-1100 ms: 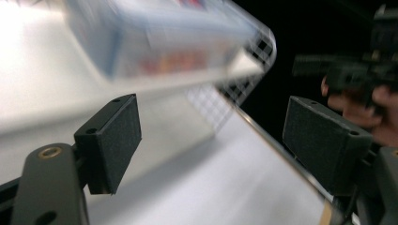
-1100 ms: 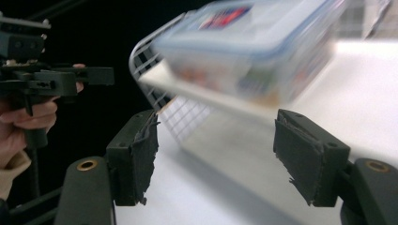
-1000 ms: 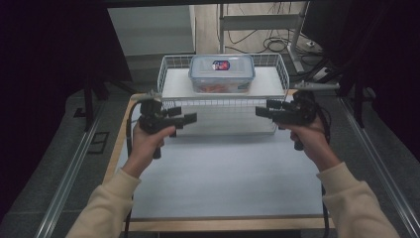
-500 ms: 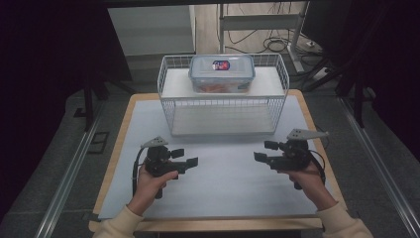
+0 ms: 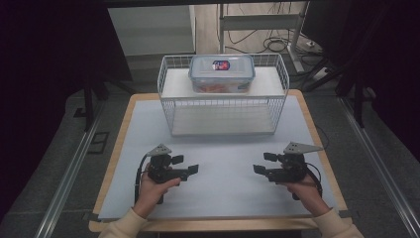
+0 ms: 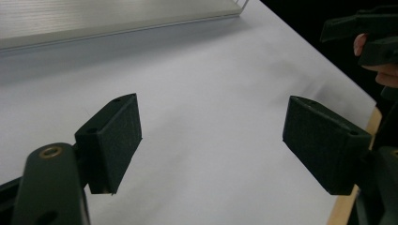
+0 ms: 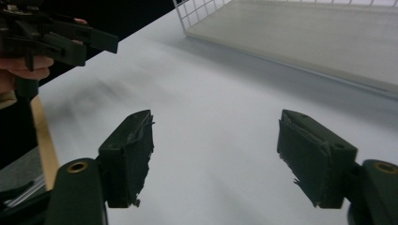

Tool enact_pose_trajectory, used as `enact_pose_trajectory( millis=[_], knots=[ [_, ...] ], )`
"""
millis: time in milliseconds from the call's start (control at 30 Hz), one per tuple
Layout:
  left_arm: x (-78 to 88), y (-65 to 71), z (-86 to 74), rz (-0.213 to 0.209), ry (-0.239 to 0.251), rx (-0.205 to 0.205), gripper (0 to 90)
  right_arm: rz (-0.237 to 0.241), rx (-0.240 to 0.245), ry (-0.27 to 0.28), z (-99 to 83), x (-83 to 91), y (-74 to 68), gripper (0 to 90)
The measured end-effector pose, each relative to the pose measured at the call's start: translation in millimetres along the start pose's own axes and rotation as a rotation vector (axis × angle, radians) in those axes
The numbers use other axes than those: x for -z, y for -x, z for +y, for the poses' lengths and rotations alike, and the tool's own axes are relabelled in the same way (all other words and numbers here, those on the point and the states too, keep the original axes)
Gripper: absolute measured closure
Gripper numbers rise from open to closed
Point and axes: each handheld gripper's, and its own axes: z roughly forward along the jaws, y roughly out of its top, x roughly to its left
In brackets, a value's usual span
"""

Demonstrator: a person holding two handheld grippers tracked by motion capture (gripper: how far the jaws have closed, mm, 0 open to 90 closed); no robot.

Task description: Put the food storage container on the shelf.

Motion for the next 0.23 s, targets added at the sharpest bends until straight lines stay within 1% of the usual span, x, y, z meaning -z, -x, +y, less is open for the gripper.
enact_pose_trajectory(
  millis=[67, 100, 167, 233],
  knots=[
    [-2.1, -0.3, -2.2, 0.017, -0.010, -0.018, 18.5, -0.027, 0.015, 0.009, -5.3, -1.3, 2.1, 22.8],
    [-3.3, 0.0, -3.3, 0.032, -0.015, -0.032, 18.4, -0.040, 0.017, 0.002, -8.0, -2.3, 3.5, 22.0],
    [-5.5, 0.6, -5.1, 0.056, -0.026, -0.057, 17.9, -0.046, 0.000, -0.019, -12.3, -4.3, 7.0, 18.6],
    [-7.0, 0.5, -6.1, 0.064, -0.027, -0.066, 17.7, -0.051, -0.017, -0.020, -14.4, -5.6, 9.8, 15.9]
  ],
)
